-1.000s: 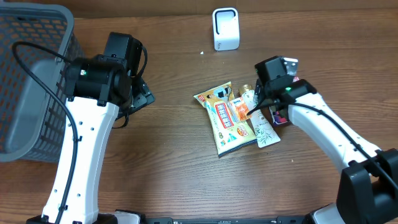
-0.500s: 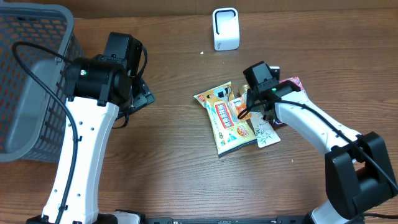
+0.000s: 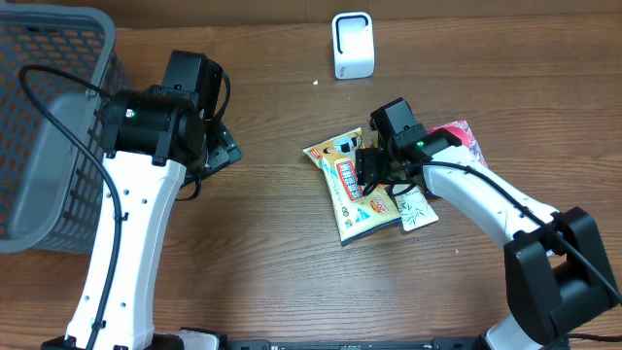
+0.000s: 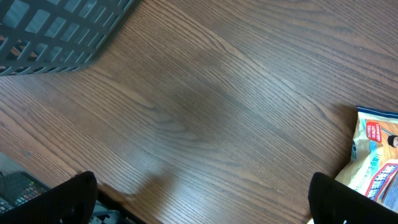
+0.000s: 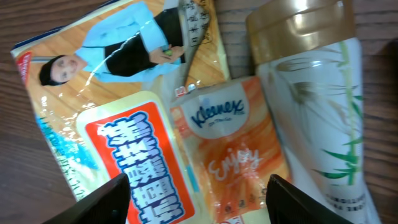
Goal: Scan the item barcode
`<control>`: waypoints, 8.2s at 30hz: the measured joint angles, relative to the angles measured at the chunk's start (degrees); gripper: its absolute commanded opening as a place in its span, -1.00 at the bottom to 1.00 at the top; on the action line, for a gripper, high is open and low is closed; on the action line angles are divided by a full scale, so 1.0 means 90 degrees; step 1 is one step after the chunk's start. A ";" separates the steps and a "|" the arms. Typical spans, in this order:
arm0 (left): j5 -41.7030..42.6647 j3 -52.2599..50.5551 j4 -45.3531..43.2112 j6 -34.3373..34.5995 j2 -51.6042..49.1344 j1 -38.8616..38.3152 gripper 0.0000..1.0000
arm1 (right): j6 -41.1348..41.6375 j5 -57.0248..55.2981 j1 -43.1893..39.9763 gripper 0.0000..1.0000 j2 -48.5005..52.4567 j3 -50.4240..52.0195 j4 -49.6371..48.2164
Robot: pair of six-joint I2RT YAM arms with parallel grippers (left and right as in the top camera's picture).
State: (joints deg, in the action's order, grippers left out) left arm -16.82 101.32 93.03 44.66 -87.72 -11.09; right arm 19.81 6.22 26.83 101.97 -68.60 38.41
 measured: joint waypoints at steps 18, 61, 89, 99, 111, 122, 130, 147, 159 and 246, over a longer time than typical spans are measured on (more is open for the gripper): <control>0.0000 0.0000 0.0000 0.0000 0.0000 0.0000 1.00 | 0.0104 -0.1219 -0.0491 -0.07 0.0019 -0.0328 -0.0019; -0.0017 0.0000 0.0002 0.0000 0.0000 0.0000 1.00 | 0.0748 0.0678 -0.0204 0.30 0.0726 -0.1766 0.1678; -0.0017 0.0000 0.0000 0.0000 0.0000 0.0000 1.00 | 0.0442 0.0165 -0.0464 0.99 0.1154 -0.2144 0.1902; -0.0017 0.0000 0.0000 0.0000 0.0000 0.0000 1.00 | 0.0464 0.1841 -0.0826 1.00 0.1154 -0.2144 0.2137; -0.0017 0.0000 0.0000 0.0000 0.0000 0.0000 1.00 | -0.1588 0.2123 -0.0262 1.00 0.1154 -0.2144 0.2215; -0.0017 0.0000 0.0000 0.0000 0.0000 0.0000 1.00 | -0.3266 0.1035 0.0668 0.99 0.1154 -0.1736 0.2008; -0.0017 0.0000 0.0000 0.0000 0.0000 0.0000 1.00 | -0.3847 0.0367 0.0767 0.56 0.1154 -0.1462 0.1722; -0.0017 0.0000 0.0000 0.0000 0.0000 0.0000 1.00 | -0.4165 0.0119 0.0726 -0.66 0.1406 -0.1212 0.1545; -0.0017 0.0000 0.0000 0.0000 0.0000 0.0000 1.00 | -0.3109 -0.0262 0.0731 -0.93 0.1404 -0.1559 0.1639; -0.0017 0.0000 0.0000 0.0000 0.0000 0.0000 1.00 | 0.1328 -0.1491 -0.3432 -0.93 0.1083 -0.3645 -0.0894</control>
State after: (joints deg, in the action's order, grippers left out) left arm -16.97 101.32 93.03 44.66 -87.72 -11.09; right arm 31.77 -7.20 -4.05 111.72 -101.41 30.37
